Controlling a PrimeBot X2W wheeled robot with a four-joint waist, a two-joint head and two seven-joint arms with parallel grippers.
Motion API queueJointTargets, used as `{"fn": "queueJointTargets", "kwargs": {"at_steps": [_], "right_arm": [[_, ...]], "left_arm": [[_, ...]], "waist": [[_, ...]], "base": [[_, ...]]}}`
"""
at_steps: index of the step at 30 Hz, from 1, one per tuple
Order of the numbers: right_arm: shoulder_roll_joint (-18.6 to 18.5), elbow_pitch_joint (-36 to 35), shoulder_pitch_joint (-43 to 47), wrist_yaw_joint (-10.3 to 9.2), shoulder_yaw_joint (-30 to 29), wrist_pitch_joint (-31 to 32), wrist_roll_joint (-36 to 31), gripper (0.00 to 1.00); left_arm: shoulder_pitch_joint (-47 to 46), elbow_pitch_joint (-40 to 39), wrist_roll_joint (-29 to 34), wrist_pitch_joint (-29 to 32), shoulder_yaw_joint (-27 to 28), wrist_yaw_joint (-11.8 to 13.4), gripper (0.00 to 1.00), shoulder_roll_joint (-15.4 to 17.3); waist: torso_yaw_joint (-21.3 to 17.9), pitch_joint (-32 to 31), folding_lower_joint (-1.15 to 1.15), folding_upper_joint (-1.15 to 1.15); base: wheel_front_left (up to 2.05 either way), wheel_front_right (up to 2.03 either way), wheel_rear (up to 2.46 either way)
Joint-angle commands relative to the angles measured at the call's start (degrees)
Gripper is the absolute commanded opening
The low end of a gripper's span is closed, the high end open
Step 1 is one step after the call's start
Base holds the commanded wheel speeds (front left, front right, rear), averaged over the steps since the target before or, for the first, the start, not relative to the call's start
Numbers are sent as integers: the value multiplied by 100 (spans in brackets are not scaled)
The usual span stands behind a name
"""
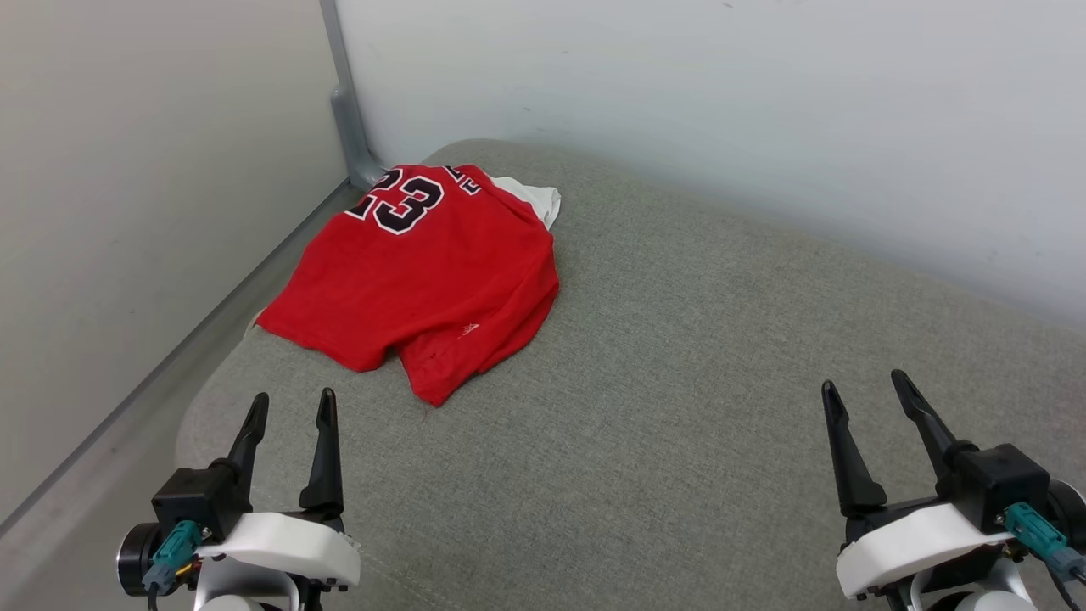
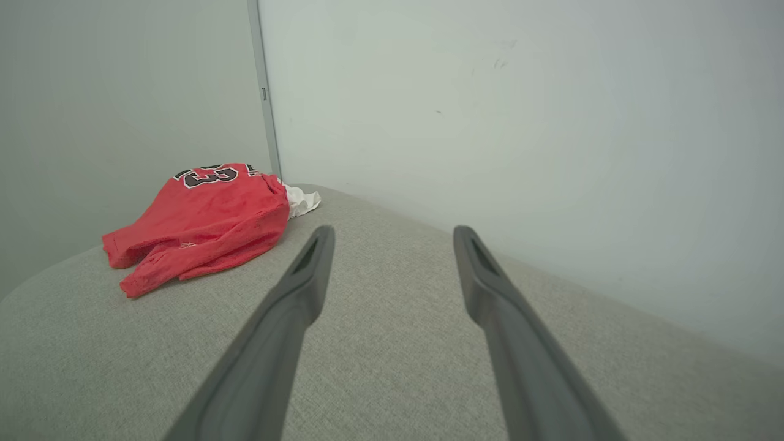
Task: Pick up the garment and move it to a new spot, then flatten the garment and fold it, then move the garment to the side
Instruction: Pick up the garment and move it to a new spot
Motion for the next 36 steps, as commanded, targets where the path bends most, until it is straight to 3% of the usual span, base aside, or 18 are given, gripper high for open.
{"fn": "queueJointTargets", "kwargs": {"at_steps": [1,13,19,23,28,36], "right_arm": [[2,11,-61,-2,10,-15,-28,100],[0,-59,-31,-2,-58,19,-104,100],[1,-302,-243,-2,-53,194,-318,100],[1,-432,-402,-2,-1,281,-419,100],[1,-576,-646,-2,43,363,-542,100],[1,-710,-1013,-2,77,337,-637,100]], "left_arm": [[44,-19,-16,-12,23,3,100,-3],[-258,124,43,-12,170,3,100,35],[-926,451,-191,-12,238,3,100,167],[-1420,644,-422,-12,136,3,100,428],[-2298,1249,-991,65,-181,3,100,1026],[-3490,1885,-2178,1308,-767,3,100,2123]], "waist": [[3,7,0,0],[-112,75,0,0],[-401,557,0,0],[-594,850,0,0],[-912,1318,0,0],[-1394,2001,0,0]], "base": [[0,0,0],[0,0,0],[0,0,0],[0,0,0],[0,0,0],[0,0,0]]}}
